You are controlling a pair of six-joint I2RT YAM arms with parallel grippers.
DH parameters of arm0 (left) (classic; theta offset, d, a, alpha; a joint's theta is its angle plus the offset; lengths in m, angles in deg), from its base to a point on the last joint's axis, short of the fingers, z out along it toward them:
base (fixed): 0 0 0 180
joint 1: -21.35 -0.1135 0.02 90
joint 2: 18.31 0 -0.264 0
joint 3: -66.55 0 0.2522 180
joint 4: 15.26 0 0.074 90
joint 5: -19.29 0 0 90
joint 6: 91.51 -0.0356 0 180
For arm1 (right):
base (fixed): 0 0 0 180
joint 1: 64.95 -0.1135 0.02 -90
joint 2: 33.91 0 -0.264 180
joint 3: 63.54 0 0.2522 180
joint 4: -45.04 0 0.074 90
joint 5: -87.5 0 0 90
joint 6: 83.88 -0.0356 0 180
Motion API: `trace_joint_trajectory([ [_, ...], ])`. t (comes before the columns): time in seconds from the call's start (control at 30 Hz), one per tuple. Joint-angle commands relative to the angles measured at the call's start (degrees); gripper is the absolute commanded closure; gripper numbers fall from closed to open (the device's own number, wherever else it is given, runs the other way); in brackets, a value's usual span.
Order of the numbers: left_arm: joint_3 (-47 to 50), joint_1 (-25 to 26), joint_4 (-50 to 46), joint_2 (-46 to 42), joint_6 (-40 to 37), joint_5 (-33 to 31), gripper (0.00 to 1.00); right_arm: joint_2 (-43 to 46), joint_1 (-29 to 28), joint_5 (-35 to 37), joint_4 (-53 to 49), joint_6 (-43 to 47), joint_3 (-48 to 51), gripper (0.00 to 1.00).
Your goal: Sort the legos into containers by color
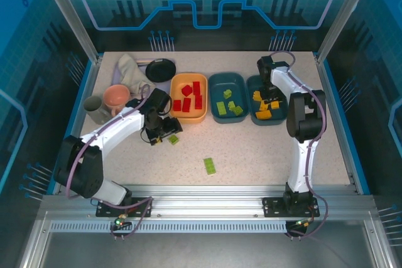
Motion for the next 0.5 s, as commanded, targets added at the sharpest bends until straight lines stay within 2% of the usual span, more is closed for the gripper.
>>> trace_joint_trajectory([
  [0.0, -0.64, -0.27, 1.93, 2.33, 1.89, -1.14, 0.22, -0.70, 0.87, 0.21, -1.17, -0.56, 0.06, 0.57],
  [0.1, 0.06, -0.70, 2.27, 3.77, 4.34, -1.61, 0.22, 0.15, 0.87, -0.29, -1.41, -1.09, 0.47, 0.44],
  [0.2, 0.33, -1.11, 1.97, 4.71, 6.27, -2.20, 0.22, 2.60, 0.58, -1.09, -1.11, -1.19, 0.62, 0.36],
  [0.47, 0.03, -1.28, 2.05, 9.53, 10.91, -2.08, 0.25, 14.86, -3.23, -5.40, 1.28, -2.25, 3.31, 0.35],
])
